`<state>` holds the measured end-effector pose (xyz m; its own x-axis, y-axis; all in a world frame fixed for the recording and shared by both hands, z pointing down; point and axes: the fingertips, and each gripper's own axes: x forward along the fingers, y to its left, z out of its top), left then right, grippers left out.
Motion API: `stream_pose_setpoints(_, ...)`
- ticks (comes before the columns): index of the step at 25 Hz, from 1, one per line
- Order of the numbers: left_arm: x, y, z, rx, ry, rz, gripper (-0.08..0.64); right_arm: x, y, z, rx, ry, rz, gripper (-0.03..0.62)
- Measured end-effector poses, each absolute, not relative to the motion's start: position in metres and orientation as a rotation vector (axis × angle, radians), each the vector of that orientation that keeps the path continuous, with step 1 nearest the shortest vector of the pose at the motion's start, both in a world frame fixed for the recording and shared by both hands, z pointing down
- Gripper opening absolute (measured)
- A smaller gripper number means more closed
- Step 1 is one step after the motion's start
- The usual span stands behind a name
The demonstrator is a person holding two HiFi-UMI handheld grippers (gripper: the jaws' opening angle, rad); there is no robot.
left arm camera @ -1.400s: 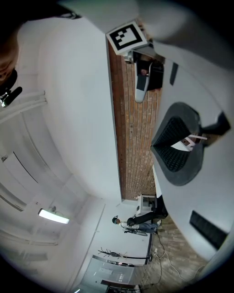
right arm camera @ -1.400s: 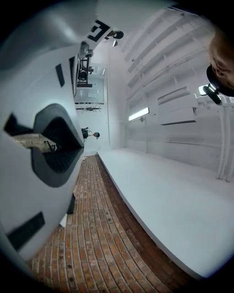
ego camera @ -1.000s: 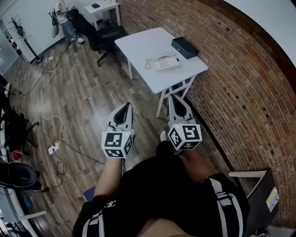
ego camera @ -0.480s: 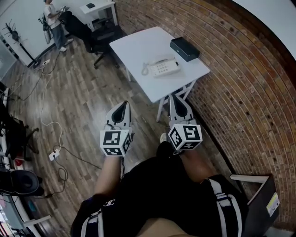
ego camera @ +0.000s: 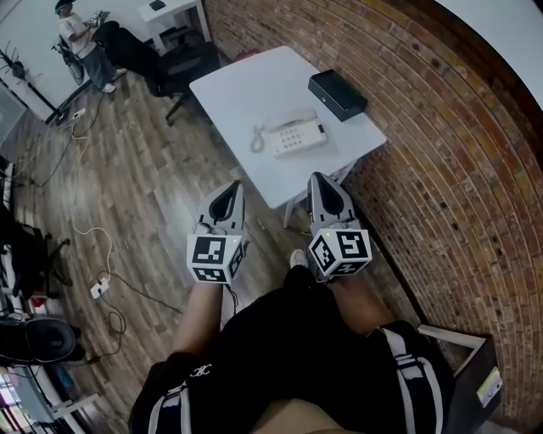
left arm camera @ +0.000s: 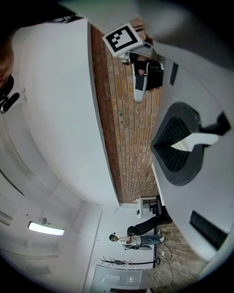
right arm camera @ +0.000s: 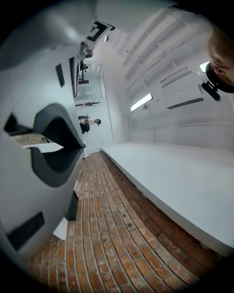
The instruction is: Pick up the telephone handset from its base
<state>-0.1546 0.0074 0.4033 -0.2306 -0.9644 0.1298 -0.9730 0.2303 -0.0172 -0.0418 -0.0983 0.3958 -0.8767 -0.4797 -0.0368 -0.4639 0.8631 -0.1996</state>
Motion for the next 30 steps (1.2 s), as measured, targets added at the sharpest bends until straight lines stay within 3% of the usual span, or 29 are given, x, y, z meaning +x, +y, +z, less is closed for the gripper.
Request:
stream_pose_setpoints(15, -0.179, -0.164, 0.41, 1.896, -2.283, 0.154, 0.0, -0.055, -0.279, 0.405, -0.765, 2.993, -0.293, -0.003)
stream_pose_setpoints(30, -0.251, -0.234, 0.457, 1.988, -2.093, 0.339, 0.0, -0.1, -0.315, 0.415, -0.864, 2.972, -0.348, -0.003)
